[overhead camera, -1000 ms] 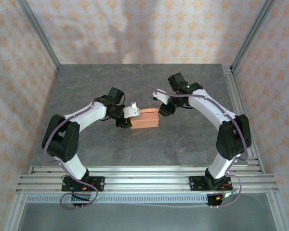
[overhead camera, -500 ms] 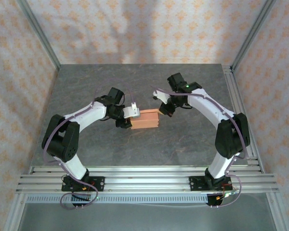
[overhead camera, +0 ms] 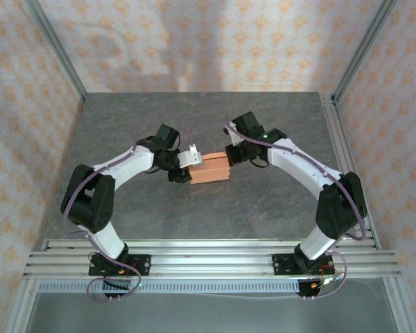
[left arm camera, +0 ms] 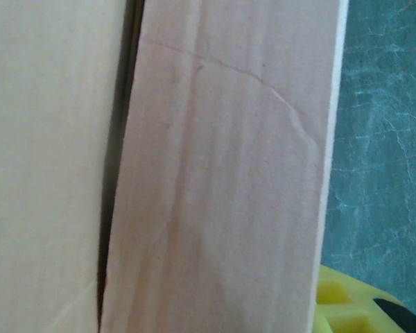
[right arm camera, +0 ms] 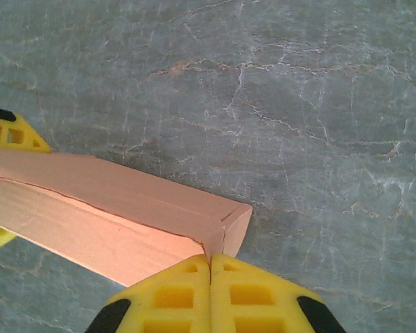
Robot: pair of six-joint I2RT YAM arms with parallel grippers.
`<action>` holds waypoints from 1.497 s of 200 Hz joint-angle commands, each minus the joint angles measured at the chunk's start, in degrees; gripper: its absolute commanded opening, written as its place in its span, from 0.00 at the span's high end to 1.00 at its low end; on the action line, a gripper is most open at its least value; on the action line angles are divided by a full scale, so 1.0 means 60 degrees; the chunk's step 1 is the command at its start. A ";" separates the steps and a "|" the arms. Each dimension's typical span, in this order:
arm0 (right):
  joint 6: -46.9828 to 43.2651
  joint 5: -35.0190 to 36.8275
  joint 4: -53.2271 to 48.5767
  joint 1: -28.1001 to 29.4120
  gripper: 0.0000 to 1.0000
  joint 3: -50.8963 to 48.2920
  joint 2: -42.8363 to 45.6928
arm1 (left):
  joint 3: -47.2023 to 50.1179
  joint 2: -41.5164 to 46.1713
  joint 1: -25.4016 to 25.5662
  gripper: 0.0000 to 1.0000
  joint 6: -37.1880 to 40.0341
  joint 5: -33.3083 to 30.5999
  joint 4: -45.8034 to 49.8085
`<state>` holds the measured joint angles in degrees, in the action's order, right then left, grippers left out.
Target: Fold the paper box
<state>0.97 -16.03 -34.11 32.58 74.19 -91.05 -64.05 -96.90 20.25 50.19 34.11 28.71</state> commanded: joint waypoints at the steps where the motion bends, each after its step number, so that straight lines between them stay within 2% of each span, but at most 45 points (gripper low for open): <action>1: 0.1576 0.0770 0.0494 0.0109 1.00 -0.0052 0.0460 | -0.0115 -0.0155 0.0052 0.69 -0.0145 -0.0254 0.0171; 39: 0.2623 0.1016 0.0552 0.0135 1.00 -0.0171 0.0434 | -0.0193 -0.0263 0.0066 0.69 -0.0195 -0.0455 0.0254; 91: 0.2679 0.1703 0.1256 0.0171 1.00 -0.1220 0.0462 | -0.0321 -0.0370 0.0067 0.69 -0.0508 -0.0631 0.0251; 118: 0.2884 0.1597 0.2416 0.0181 1.00 -0.2120 0.0598 | -0.0442 -0.0513 0.0070 0.69 -0.0603 -0.0864 0.0343; 151: 0.3109 0.1685 0.2665 0.0267 1.00 -0.2356 0.0670 | -0.0413 -0.0507 0.0068 0.69 -0.0647 -0.0953 0.0331; 199: 0.2386 0.1506 0.4800 0.0574 1.00 -0.3660 0.1139 | -0.0494 -0.0521 0.0075 0.69 -0.0772 -0.0896 0.0325; 245: 0.1564 0.2239 0.4847 0.0708 1.00 -0.3912 0.1272 | -0.0530 -0.0361 0.0057 0.57 -0.0793 -0.0472 0.0367; 264: 0.1638 0.2230 0.4737 0.0710 1.00 -0.3812 0.1275 | -0.0344 -0.0118 0.0080 0.43 -0.1038 -0.0505 0.0008; 299: 0.1584 0.2456 0.4565 0.0752 1.00 -0.3738 0.1303 | 0.0151 0.0537 0.0138 0.22 -0.1759 -0.0480 -0.0890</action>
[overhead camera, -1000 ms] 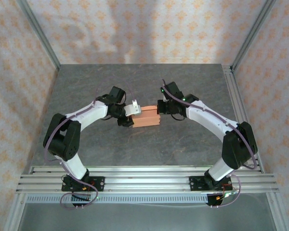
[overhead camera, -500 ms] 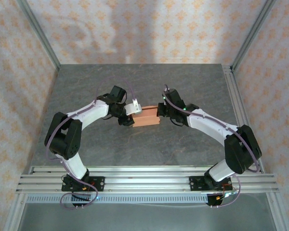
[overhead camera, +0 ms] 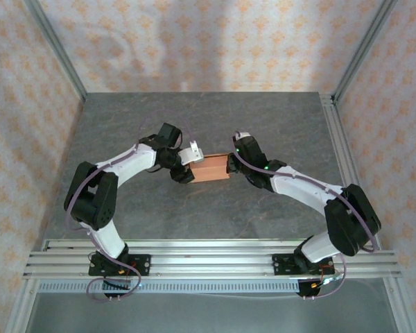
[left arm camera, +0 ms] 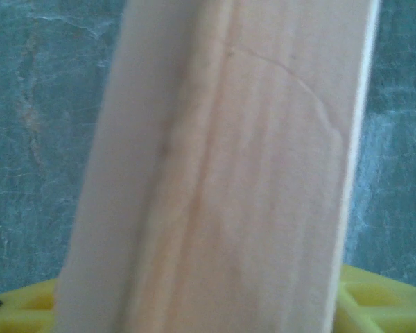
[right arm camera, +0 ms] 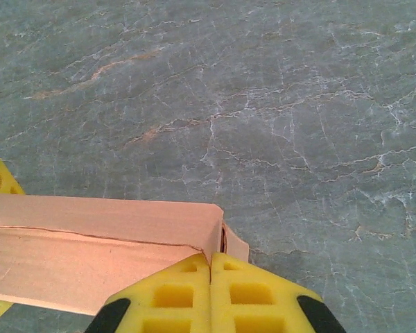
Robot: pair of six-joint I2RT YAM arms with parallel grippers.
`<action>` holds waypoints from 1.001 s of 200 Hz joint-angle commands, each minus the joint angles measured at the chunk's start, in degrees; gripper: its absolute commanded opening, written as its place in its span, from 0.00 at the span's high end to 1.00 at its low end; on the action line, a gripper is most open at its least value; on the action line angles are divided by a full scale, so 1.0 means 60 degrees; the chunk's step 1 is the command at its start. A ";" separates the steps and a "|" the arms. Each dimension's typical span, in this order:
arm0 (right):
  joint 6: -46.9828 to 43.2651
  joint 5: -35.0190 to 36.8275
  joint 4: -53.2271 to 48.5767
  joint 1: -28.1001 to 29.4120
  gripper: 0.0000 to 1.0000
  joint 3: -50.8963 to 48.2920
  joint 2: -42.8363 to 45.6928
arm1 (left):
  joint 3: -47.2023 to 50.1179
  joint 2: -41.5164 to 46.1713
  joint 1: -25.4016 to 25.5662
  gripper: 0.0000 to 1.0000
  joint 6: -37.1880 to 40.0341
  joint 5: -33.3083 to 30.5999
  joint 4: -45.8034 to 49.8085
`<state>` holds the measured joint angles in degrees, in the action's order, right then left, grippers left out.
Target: Fold the paper box
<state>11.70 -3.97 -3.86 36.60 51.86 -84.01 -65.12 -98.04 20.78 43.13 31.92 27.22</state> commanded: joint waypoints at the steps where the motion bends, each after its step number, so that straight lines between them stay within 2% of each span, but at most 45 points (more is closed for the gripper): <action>1: -0.0213 0.0451 -0.0495 0.0082 1.00 -0.0007 0.0129 | 0.0348 0.0755 0.0059 0.21 -0.0597 -0.0118 -0.0656; 16: -0.0293 0.0506 -0.0594 0.0124 1.00 0.0050 0.0164 | 0.0670 0.1164 0.0203 0.08 -0.0801 -0.0268 -0.1123; 31: -0.0323 0.0610 -0.0721 0.0168 1.00 0.0138 0.0160 | 0.0987 0.1560 0.0302 0.01 -0.1287 -0.0604 -0.1657; 103: -0.0246 0.0947 -0.0967 0.0198 1.00 0.0358 0.0167 | 0.2492 0.3322 0.1025 0.00 -0.4465 -0.3412 -0.3624; 124: -0.0250 0.0963 -0.1052 0.0199 1.00 0.0409 0.0168 | 0.2636 0.3776 0.1013 0.00 -0.5566 -0.3731 -0.3478; 147: -0.0233 0.0932 -0.1074 0.0199 1.00 0.0395 0.0135 | 0.2386 0.3941 0.0951 0.00 -0.6209 -0.3659 -0.2823; 167: -0.0193 0.0951 -0.1076 0.0199 1.00 0.0395 0.0112 | 0.1802 0.3622 0.0808 0.14 -0.6679 -0.3205 -0.2094; 187: -0.0182 0.0962 -0.1012 0.0199 1.00 0.0381 0.0102 | 0.1383 0.3179 0.0800 0.36 -0.6978 -0.2915 -0.1808; 200: -0.0180 0.0969 -0.1012 0.0199 1.00 0.0385 0.0100 | 0.1186 0.2916 0.0800 0.45 -0.7154 -0.2534 -0.1765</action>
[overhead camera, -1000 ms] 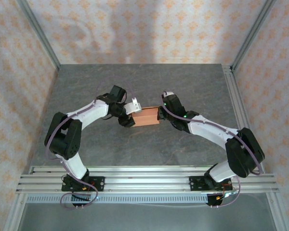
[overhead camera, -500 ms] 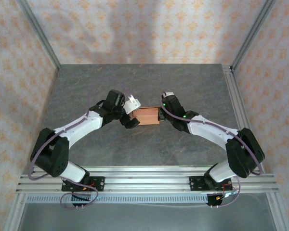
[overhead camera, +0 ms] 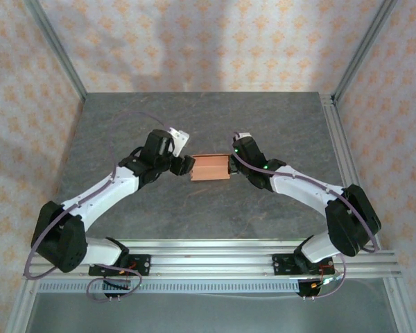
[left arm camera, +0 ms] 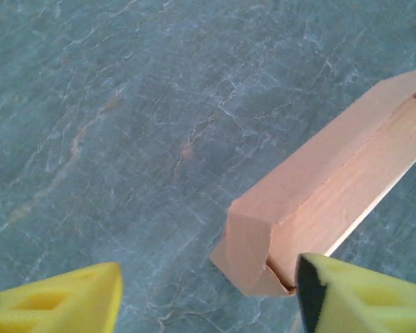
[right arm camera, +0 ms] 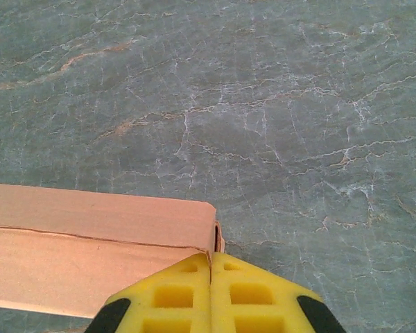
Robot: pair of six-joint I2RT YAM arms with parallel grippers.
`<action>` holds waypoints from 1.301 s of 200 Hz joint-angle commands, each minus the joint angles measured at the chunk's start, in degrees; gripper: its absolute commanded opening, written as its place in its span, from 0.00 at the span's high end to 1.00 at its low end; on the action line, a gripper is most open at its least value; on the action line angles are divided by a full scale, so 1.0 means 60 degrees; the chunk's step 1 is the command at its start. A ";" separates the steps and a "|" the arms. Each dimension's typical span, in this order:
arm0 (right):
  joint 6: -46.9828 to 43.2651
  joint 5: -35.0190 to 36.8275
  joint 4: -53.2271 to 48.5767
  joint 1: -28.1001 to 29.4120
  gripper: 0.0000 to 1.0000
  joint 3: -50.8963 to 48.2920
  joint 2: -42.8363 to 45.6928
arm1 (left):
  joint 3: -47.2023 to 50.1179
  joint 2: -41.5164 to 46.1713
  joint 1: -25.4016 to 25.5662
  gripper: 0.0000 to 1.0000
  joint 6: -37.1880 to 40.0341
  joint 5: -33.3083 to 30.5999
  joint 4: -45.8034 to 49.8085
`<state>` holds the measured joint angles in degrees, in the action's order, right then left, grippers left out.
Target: Fold the paper box
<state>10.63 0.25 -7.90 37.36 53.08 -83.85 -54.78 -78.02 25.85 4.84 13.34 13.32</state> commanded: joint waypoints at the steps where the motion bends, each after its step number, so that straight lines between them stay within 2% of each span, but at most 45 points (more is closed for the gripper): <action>1: -0.0001 0.0266 -0.0331 0.0071 1.00 0.0186 0.0075 | -0.0552 -0.0432 -0.0045 0.45 -0.0782 0.0598 0.0557; 25: 0.0000 0.0207 -0.0389 0.0079 1.00 0.0246 -0.0020 | -0.0762 -0.0719 -0.0047 0.56 -0.1048 0.0990 0.0558; 59: 0.0042 0.0175 -0.0424 0.0072 1.00 0.0294 -0.0103 | -0.0872 -0.0896 -0.0046 0.69 -0.0973 0.0969 0.0771; 103: 0.0044 0.0147 -0.0468 0.0072 1.00 0.0389 -0.0104 | -0.0975 -0.1124 -0.0069 0.73 -0.0906 0.0929 0.0808; 118: 0.0044 0.0154 -0.0474 0.0071 1.00 0.0397 -0.0088 | -0.1019 -0.1189 -0.0060 0.79 -0.0942 0.0915 0.0805; 160: 0.0073 0.0127 -0.0459 0.0071 1.00 0.0411 -0.0043 | -0.1188 -0.1432 -0.0064 0.83 -0.1093 0.1222 0.0841; 214: 0.0088 0.0075 -0.0456 0.0071 1.00 0.0429 -0.0033 | -0.1524 -0.1731 -0.0063 1.00 -0.1259 0.1301 0.1172; 260: 0.0088 0.0047 -0.0490 0.0079 1.00 0.0454 -0.0079 | -0.2106 -0.1946 -0.0063 1.00 -0.1544 0.1359 0.1896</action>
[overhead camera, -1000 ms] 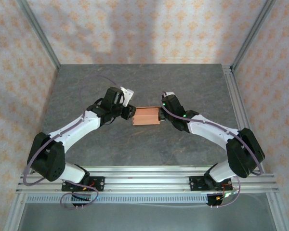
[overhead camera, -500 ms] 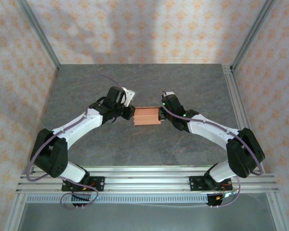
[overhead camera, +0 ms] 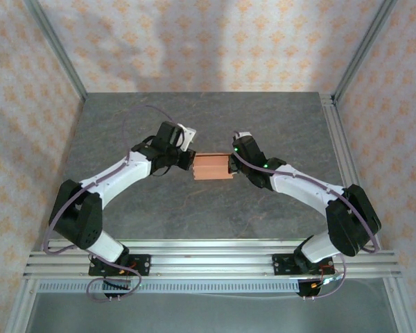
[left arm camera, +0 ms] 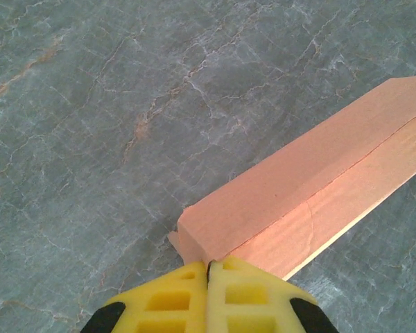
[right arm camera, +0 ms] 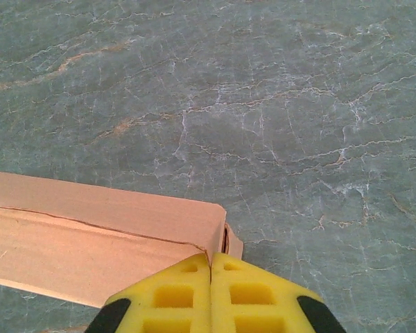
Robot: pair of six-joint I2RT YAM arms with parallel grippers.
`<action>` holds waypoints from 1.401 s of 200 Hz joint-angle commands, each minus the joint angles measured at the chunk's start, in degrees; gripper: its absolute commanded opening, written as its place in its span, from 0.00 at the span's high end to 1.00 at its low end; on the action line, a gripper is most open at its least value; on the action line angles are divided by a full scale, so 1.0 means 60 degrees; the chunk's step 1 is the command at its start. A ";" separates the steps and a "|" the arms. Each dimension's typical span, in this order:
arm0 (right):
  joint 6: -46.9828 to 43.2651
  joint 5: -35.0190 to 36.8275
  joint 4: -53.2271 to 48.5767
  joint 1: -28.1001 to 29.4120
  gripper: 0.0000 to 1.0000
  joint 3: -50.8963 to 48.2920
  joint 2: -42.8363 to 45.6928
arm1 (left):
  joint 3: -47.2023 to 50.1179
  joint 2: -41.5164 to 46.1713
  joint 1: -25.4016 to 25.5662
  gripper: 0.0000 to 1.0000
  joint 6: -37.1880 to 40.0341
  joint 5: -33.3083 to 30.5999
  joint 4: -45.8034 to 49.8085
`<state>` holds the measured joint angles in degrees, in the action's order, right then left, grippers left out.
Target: Fold the paper box
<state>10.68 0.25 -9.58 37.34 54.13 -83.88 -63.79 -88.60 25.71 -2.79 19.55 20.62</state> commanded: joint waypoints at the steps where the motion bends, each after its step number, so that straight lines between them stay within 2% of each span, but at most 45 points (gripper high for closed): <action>1: 0.0081 0.0047 -0.0207 0.0079 1.00 0.0287 -0.0079 | -0.0619 -0.0186 -0.0040 1.00 -0.0278 0.0335 0.0716; 65: -0.0002 0.0045 -0.0532 0.0075 1.00 0.0584 -0.0185 | -0.2010 -0.0759 -0.0038 1.00 -0.0992 0.0551 0.2660; 165: -0.0136 0.0037 -0.0821 0.0075 1.00 0.0836 -0.0365 | -0.3438 -0.1706 -0.0063 1.00 -0.2540 0.0770 0.3942; 240: -0.0150 0.0098 -0.0585 0.0075 1.00 0.0655 -0.0375 | -0.3753 -0.2125 -0.0085 1.00 -0.2558 0.0776 0.3948; 280: -0.0477 0.0185 0.1303 0.0193 1.00 -0.0706 -0.0225 | -0.2530 -0.1801 -0.0018 1.00 -0.2156 0.0464 0.2839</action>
<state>10.11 1.69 -9.41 37.34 55.20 -85.67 -83.42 -100.88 24.75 -17.87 22.06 41.76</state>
